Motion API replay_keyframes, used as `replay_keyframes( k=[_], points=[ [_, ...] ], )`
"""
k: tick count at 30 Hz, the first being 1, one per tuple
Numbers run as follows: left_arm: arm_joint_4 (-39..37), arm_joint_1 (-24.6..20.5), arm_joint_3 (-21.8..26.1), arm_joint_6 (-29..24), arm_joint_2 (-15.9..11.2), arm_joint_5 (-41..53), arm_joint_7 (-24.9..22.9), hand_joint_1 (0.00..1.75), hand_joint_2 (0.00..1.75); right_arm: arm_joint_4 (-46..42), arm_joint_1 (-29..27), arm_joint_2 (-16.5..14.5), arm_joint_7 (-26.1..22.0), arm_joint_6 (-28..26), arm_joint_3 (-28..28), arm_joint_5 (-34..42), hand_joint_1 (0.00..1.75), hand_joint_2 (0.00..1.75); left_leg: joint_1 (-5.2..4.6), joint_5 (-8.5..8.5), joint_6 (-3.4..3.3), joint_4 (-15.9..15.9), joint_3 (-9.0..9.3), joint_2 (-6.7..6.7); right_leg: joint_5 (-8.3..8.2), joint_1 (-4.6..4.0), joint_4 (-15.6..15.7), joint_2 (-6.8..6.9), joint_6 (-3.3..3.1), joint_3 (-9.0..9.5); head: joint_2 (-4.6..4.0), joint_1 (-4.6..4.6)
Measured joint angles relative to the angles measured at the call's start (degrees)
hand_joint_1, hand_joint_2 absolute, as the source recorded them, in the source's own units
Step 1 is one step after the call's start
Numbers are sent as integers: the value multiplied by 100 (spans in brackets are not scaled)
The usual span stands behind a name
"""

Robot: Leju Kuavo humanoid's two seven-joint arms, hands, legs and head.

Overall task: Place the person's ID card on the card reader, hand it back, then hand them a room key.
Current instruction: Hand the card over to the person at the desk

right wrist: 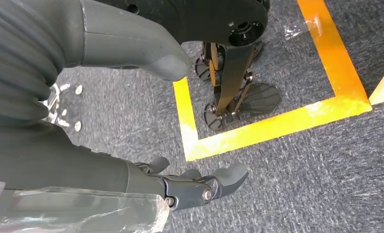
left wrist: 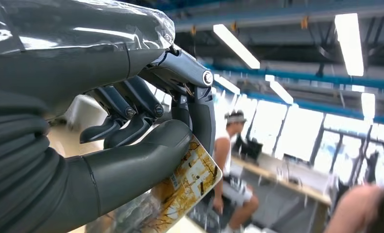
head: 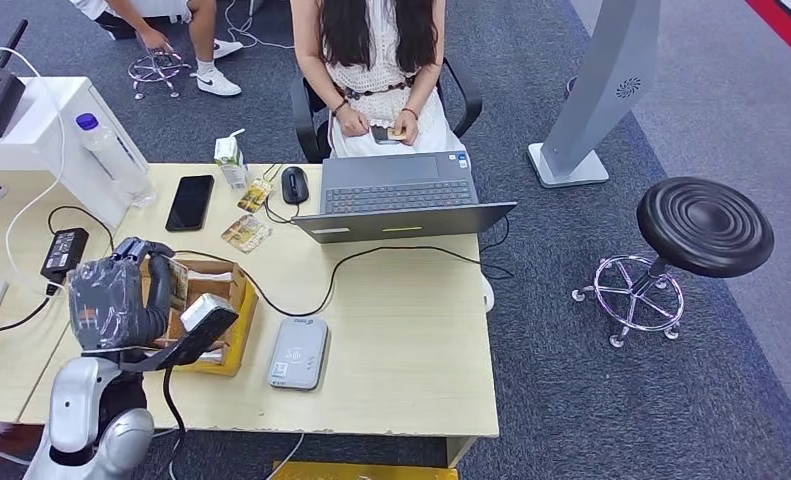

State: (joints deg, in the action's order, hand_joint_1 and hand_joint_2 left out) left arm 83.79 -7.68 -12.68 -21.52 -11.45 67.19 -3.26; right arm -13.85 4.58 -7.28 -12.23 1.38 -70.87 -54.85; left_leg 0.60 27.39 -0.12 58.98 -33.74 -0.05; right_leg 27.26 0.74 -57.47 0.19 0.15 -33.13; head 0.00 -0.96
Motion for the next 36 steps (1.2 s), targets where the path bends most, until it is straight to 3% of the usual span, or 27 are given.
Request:
replay_keyframes(
  k=[7, 12, 19, 36],
  points=[
    [-2324, -2045, 15, -801, -103, 311, 289, 175, 175, 54, 141, 5, 145, 41, 185, -228, 0, 175, 3, -24, 10, 1, -1, 5, -21, -2, -3, 2, -5, 4, 0, 0],
    [-3536, -2834, 49, -856, -416, 376, 296, 175, 175, 112, 112, 5, 275, 24, 269, -277, 0, 175, 3, -23, 12, 1, 0, -10, -21, -2, -4, -20, -5, -1, 0, 0],
    [-4293, -3125, 93, -987, -771, 367, 394, 175, 175, 171, 71, 5, 319, 22, 291, -283, 0, 175, 3, -16, 16, 0, -6, -11, -16, -2, -4, -24, -3, -8, 0, -1],
    [-4611, -3225, 94, -908, -982, 496, 342, 175, 175, 229, 67, -4, 409, 31, 301, -278, 0, 175, 3, -16, 16, 2, -6, -11, -17, -1, -3, -24, -3, -9, 0, 0]
  ],
)
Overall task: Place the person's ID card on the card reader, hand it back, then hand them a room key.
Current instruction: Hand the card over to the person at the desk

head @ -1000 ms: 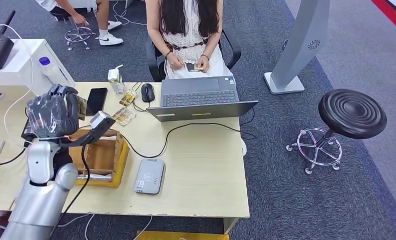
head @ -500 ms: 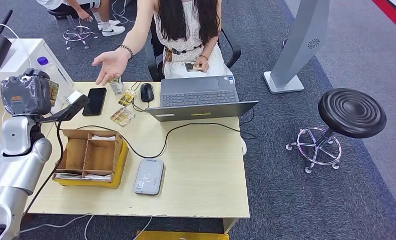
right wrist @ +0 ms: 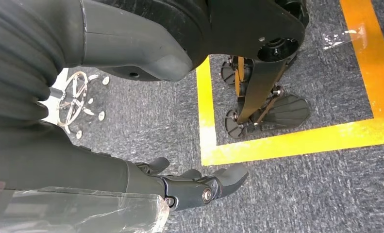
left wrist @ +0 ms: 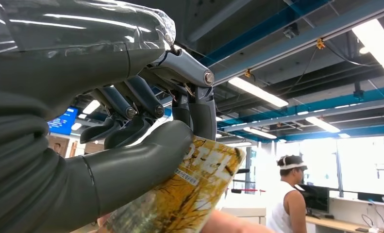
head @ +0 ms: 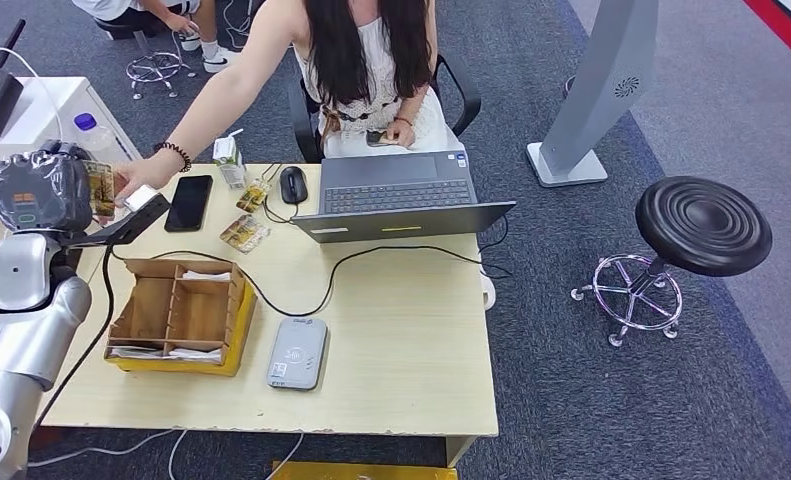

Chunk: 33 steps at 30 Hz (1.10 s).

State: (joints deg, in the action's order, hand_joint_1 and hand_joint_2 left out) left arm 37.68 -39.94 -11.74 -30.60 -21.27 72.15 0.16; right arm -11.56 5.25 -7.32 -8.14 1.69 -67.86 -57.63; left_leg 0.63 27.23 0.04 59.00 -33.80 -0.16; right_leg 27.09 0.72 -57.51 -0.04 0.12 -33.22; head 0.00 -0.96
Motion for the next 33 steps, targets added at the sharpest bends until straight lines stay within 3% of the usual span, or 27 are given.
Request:
replay_keyframes(
  k=[3, 7, 23, 33],
  points=[
    [-10, -40, 0, 87, -1, -3, 1, 175, 175, 2, 0, 0, 1, 1, -1, 16, 0, 175, 0, 0, 0, 0, 0, 0, 0, 0, 0, 0, 0, 0, 0, 1],
    [-14, -73, 0, 168, 5, -5, 1, 0, 175, 2, 0, -1, 1, 8, -1, 32, 0, 175, -1, 0, 0, 0, 0, 0, 0, 0, 0, 0, 0, 1, 0, 0],
    [-31, -137, 0, 307, 16, -13, -37, 0, 175, 2, 0, -2, 1, 12, -1, 51, 0, 175, 0, 0, 0, 1, 0, -1, 0, 0, 0, -1, 0, 0, 0, 0],
    [85, -8, 45, 333, 80, -658, 88, 0, 175, 2, 1, -1, -55, 12, -1, 83, 0, 175, -1, 0, 0, 1, 0, -3, 0, 1, 0, -1, 0, 1, 0, 0]
  ],
)
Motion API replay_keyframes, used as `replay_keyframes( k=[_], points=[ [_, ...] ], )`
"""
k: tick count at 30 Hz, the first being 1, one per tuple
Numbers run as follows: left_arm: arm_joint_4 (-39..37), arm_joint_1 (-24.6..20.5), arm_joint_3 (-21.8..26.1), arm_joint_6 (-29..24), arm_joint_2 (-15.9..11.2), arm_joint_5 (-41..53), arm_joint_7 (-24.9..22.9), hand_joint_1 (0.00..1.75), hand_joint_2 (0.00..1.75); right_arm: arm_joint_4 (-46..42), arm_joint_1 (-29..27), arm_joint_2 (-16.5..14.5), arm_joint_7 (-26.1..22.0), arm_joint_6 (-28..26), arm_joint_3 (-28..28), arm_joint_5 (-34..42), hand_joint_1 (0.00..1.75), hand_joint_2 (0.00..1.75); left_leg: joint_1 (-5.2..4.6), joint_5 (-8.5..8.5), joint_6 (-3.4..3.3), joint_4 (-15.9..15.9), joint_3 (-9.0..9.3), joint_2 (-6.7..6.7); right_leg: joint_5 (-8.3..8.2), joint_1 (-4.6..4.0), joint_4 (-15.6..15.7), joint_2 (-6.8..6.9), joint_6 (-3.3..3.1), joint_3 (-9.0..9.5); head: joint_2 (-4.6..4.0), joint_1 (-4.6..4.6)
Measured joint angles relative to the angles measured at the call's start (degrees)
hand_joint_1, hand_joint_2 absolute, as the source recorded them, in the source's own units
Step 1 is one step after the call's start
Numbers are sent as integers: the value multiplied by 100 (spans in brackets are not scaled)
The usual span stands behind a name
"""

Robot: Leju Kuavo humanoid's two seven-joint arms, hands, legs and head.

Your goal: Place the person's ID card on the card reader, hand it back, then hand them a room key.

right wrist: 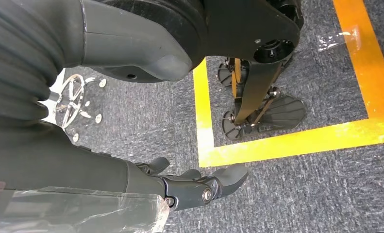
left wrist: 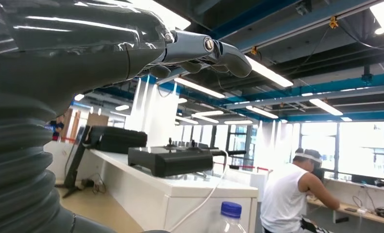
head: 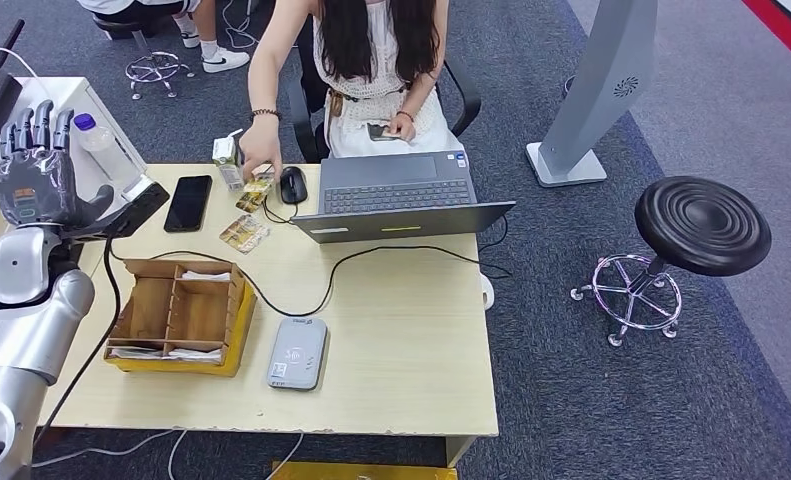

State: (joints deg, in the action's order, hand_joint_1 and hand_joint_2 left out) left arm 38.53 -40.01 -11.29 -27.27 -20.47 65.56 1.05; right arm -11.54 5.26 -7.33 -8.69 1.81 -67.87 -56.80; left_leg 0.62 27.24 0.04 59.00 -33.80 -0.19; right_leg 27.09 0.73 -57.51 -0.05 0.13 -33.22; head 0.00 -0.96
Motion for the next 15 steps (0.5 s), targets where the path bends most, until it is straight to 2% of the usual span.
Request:
replay_keyframes(
  k=[6, 15],
  points=[
    [193, 205, 137, 11, -9, -199, 98, 0, 175, 0, 1, 1, -25, 0, 0, 8, 0, 175, 1, 0, 0, 0, -1, 3, 1, 0, 0, 1, 0, -1, 0, 0],
    [277, 266, 193, 21, -15, -199, 98, 0, 175, 0, 0, 1, -25, 0, 0, 8, 0, 175, 0, 0, 0, 0, -1, 2, 1, 0, 0, 1, 0, 0, 0, 0]
  ],
)
